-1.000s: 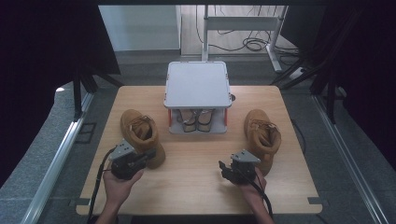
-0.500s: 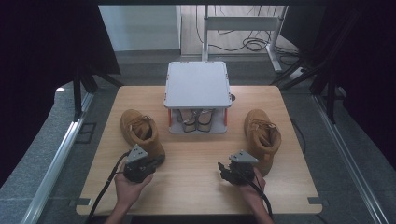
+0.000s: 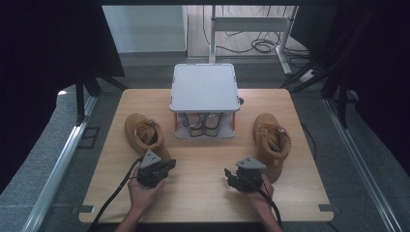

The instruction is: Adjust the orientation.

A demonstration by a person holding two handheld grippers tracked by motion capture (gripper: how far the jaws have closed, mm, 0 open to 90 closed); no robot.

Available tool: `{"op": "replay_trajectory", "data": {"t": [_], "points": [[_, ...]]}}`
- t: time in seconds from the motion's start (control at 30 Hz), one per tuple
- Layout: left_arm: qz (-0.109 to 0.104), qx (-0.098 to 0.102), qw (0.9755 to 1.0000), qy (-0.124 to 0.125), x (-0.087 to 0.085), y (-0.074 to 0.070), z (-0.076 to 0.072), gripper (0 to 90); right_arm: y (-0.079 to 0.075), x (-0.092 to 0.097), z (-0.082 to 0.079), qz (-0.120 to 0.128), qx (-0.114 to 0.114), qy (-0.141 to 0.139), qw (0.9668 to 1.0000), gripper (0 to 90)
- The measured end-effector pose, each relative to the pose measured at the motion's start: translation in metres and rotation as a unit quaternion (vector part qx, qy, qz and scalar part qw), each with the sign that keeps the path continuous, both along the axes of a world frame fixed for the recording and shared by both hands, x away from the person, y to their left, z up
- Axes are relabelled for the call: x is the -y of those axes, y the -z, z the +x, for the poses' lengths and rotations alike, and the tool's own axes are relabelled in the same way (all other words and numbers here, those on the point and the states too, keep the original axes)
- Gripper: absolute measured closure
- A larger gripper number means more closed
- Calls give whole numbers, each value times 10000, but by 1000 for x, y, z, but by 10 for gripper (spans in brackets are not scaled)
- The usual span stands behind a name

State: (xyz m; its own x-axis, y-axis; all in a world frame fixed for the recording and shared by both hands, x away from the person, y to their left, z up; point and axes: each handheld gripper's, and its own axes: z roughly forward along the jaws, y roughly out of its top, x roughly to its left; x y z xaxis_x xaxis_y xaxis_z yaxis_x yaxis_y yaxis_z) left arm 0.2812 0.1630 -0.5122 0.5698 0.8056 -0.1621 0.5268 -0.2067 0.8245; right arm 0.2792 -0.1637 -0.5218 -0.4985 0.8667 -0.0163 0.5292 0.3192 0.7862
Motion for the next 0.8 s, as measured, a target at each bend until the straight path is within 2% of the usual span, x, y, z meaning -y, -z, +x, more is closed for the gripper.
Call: {"op": "replay_trajectory", "data": {"t": [0.2, 0.37, 0.5, 0.8], "points": [[-72, -19, 9998, -190, 1, 2, 8, 897, 0, 0, 0, 1, 0, -1, 10000, 409], [17, 42, 9993, -384, 0, 3, 12, 897, 1, 0, 1, 5, -8, -3, 10000, 409], [90, 42, 9989, -453, -3, 3, 14, 897, 2, 0, 1, -31, -7, 17, 10000, 408], [71, 27, 9989, -466, -7, 4, 15, 898, 2, 1, 1, -29, 14, 23, 10000, 408]]}}
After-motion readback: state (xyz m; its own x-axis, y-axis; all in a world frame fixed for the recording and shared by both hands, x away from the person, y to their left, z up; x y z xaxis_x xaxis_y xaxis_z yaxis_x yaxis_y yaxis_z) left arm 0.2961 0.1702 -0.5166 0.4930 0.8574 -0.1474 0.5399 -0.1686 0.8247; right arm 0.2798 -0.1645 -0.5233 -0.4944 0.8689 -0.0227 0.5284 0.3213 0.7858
